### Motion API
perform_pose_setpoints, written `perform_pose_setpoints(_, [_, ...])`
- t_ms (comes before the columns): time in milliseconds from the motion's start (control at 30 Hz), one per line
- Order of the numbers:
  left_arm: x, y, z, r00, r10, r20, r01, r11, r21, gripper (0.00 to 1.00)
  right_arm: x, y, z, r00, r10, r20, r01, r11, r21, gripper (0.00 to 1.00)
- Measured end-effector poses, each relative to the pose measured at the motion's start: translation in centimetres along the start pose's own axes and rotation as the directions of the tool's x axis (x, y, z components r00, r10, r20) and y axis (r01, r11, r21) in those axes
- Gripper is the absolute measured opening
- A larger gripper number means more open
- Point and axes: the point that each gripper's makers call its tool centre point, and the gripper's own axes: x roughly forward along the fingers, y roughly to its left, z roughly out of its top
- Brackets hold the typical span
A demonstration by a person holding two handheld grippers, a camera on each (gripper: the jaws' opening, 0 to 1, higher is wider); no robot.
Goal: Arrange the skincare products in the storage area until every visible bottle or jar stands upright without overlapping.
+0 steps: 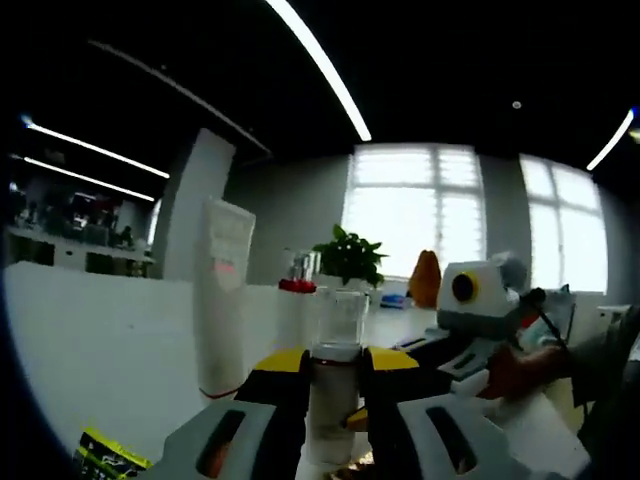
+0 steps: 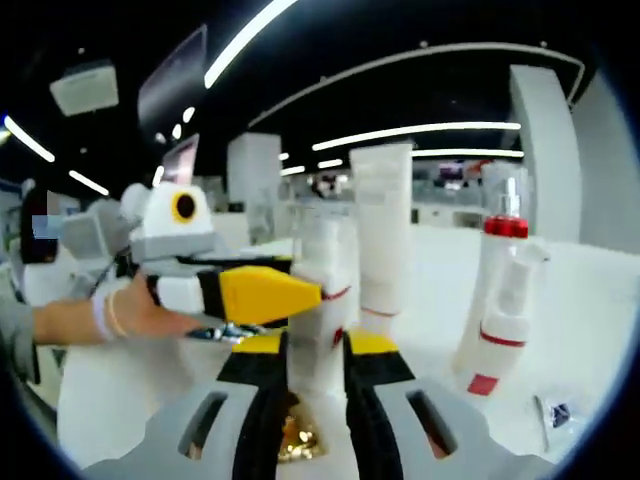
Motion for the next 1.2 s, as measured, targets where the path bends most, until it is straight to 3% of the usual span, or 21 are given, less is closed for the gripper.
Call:
perform_pose_setpoints(100, [-0.2,0.4,-0.9,0.998,0.016,-0.053,-0.014,0.999,0.043,0.21,0.4,0.2,-0.9,0.999,-0.015,-0.04,0.012,0.997,-0.071,0.18])
perform_pose_setpoints(200, [-0.4,0.2,-0.7,0.999,0.014,-0.05,-0.011,0.999,0.054,0.21,0.3,0.4,-0.6,1.0,-0.004,-0.016,0.003,0.999,-0.054,0.18])
perform_pose_setpoints(333, [-0.3,-0.1,-0.8,0.998,0.015,-0.06,-0.007,0.992,0.126,0.21,0.2,0.4,-0.6,1.0,-0.011,-0.018,0.009,0.998,-0.061,0.18])
perform_pose_setpoints(533, [-0.5,-0.1,-0.9,0.997,0.019,-0.074,-0.008,0.99,0.144,0.21,0.3,0.1,-0.6,1.0,-0.002,-0.008,0.001,0.999,-0.054,0.18])
perform_pose_setpoints(733, [-0.8,0.8,-1.8,0.988,0.086,-0.125,-0.057,0.973,0.226,0.32,0.3,0.1,-0.7,1.0,0.013,-0.009,-0.014,0.998,-0.059,0.18])
perform_pose_setpoints(833, [-1.2,0.8,-1.9,0.985,0.1,-0.141,-0.065,0.971,0.231,0.33,0.4,0.1,-1.1,0.999,0.016,-0.035,-0.019,0.997,-0.071,0.18])
perform_pose_setpoints(900, [-1.6,0.6,-2.2,0.98,0.108,-0.169,-0.065,0.968,0.242,0.33,0.6,0.1,-1.4,0.998,0.026,-0.05,-0.029,0.997,-0.073,0.19])
perform_pose_setpoints(1033, [-3.1,1.0,-3.6,0.945,0.188,-0.269,-0.088,0.935,0.344,0.26,0.5,0.2,-1.9,0.997,0.034,-0.075,-0.04,0.996,-0.08,0.17])
perform_pose_setpoints(1067, [-3.2,1.0,-3.8,0.942,0.193,-0.275,-0.09,0.934,0.346,0.25,0.5,0.2,-2.0,0.996,0.036,-0.079,-0.042,0.996,-0.081,0.17])
perform_pose_setpoints(1100, [-3.2,0.9,-4.2,0.939,0.191,-0.286,-0.084,0.934,0.348,0.25,0.4,0.3,-2.0,0.996,0.037,-0.082,-0.044,0.996,-0.081,0.16])
perform_pose_setpoints(1167, [-2.9,0.2,-4.7,0.944,0.133,-0.301,-0.043,0.957,0.286,0.22,0.4,0.3,-2.6,0.993,0.036,-0.113,-0.047,0.994,-0.095,0.13])
perform_pose_setpoints(1200, [-2.8,0.4,-4.7,0.947,0.127,-0.295,-0.053,0.967,0.249,0.23,0.4,0.2,-2.7,0.992,0.032,-0.12,-0.044,0.994,-0.099,0.13])
